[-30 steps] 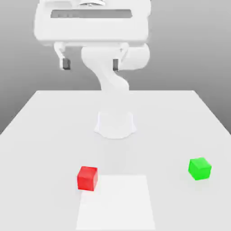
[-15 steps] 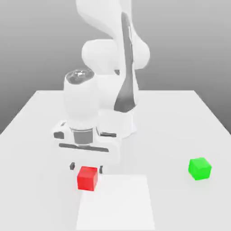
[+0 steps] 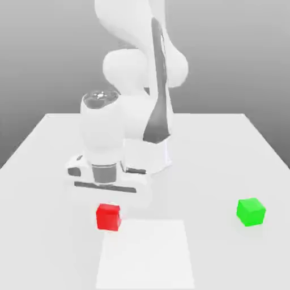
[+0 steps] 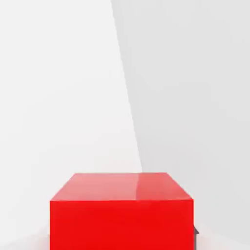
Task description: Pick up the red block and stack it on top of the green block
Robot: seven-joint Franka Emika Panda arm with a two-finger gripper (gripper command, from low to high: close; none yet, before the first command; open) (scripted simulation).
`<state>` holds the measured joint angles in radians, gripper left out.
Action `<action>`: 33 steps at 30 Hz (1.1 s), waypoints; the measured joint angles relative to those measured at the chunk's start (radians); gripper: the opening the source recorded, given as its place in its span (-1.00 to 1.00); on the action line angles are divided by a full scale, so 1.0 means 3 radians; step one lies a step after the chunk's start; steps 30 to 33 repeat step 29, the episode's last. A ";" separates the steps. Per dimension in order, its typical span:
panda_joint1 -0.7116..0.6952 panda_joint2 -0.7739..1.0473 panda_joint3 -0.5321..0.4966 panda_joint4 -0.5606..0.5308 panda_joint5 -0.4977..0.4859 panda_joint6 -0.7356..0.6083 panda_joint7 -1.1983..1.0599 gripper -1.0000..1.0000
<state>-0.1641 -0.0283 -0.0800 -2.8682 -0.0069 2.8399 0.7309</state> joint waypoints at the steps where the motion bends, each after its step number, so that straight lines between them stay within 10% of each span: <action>1: 0.0092 -0.0057 0.0048 0.0006 -0.0004 -0.0062 -0.0001 -1.00; 18: 0.1996 -0.0202 0.1283 0.0402 0.0219 -0.0590 -0.0272 -1.00; 25: 0.2093 0.0431 0.1251 0.0463 -0.0323 -0.0048 0.0109 -1.00; 26: 0.2125 0.0522 0.1203 0.0467 -0.0410 0.0033 0.0172 1.00; 33: 0.2125 0.0522 0.1203 0.0467 -0.0410 0.0033 0.0172 1.00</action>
